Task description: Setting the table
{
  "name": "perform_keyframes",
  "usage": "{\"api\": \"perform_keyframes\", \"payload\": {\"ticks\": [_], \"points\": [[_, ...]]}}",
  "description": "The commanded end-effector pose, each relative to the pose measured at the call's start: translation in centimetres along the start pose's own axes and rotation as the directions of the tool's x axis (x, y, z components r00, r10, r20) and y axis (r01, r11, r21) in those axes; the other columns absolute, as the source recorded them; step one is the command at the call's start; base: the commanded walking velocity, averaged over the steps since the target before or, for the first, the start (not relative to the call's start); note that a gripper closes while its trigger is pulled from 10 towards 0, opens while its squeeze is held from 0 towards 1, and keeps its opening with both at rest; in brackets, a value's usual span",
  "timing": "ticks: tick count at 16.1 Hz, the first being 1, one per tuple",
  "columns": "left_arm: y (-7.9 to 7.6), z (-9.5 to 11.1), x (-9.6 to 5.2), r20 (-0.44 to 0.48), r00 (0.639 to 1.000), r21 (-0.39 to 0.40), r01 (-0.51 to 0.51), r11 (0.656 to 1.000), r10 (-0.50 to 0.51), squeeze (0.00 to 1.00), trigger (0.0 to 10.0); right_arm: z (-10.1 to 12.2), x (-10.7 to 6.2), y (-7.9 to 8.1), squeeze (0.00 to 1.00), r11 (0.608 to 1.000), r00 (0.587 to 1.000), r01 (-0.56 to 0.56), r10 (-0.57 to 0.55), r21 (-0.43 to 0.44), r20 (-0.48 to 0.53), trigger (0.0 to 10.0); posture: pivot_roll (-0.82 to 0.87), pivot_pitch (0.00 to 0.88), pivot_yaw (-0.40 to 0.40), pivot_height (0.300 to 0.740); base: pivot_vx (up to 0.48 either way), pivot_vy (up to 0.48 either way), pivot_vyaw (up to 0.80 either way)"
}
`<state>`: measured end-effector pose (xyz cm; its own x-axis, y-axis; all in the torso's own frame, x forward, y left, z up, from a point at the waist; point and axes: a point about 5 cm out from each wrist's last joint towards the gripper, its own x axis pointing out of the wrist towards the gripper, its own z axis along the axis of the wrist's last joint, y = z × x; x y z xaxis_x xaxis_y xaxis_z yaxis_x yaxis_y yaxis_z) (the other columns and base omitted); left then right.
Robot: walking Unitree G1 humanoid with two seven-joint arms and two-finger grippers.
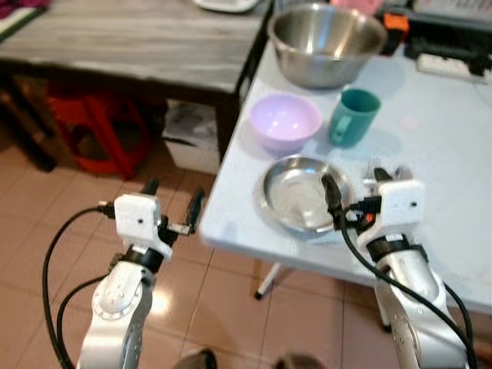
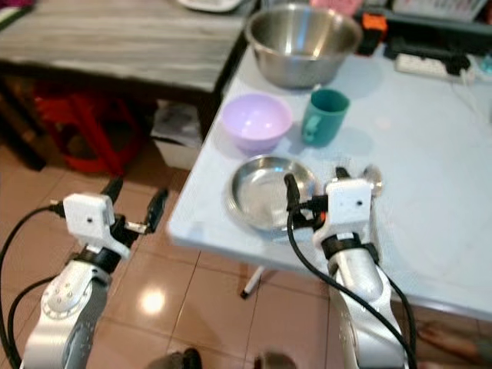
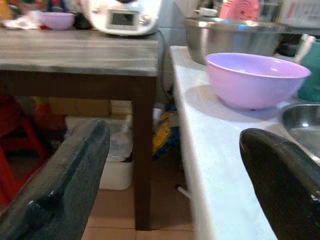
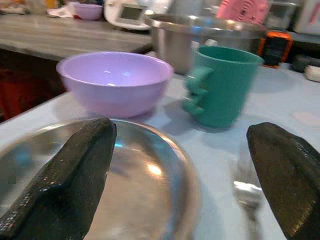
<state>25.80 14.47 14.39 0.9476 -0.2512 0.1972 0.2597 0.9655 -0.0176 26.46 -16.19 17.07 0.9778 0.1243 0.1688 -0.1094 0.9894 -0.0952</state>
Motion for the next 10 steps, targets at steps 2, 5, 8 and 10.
{"api": "perform_keyframes", "payload": {"ticks": [2,5,8,10], "points": [[-0.4,-0.5,-0.4,-0.027,0.999,-0.002,0.043,0.999,-0.043,0.00,10.0,-0.3,-0.3,-0.6,0.00,1.000,0.999,0.031,-0.031,-0.003,-0.019,10.0,-0.14,0.217,-0.001,0.740,0.000,0.000,0.00],[-0.7,-0.6,-1.2,-0.042,0.986,-0.019,0.158,0.987,-0.158,0.00,10.0,-0.4,-0.4,-1.0,0.00,0.998,0.998,0.056,-0.057,-0.014,-0.026,10.0,-0.14,0.221,-0.001,0.740,0.000,0.000,0.00],[-0.6,-0.7,-1.3,-0.075,0.956,0.006,0.287,0.958,-0.285,0.00,10.0,-0.5,-0.4,-1.8,0.00,0.996,0.995,0.094,-0.094,-0.005,-0.040,10.0,-0.15,0.226,-0.001,0.740,0.000,0.000,0.00],[-0.6,-0.7,-1.3,-0.087,0.937,0.014,0.342,0.940,-0.339,0.00,10.0,-0.7,-0.4,-2.0,0.00,0.994,0.992,0.113,-0.112,0.014,-0.055,10.0,-0.15,0.226,0.000,0.740,0.000,0.000,0.00]]}}
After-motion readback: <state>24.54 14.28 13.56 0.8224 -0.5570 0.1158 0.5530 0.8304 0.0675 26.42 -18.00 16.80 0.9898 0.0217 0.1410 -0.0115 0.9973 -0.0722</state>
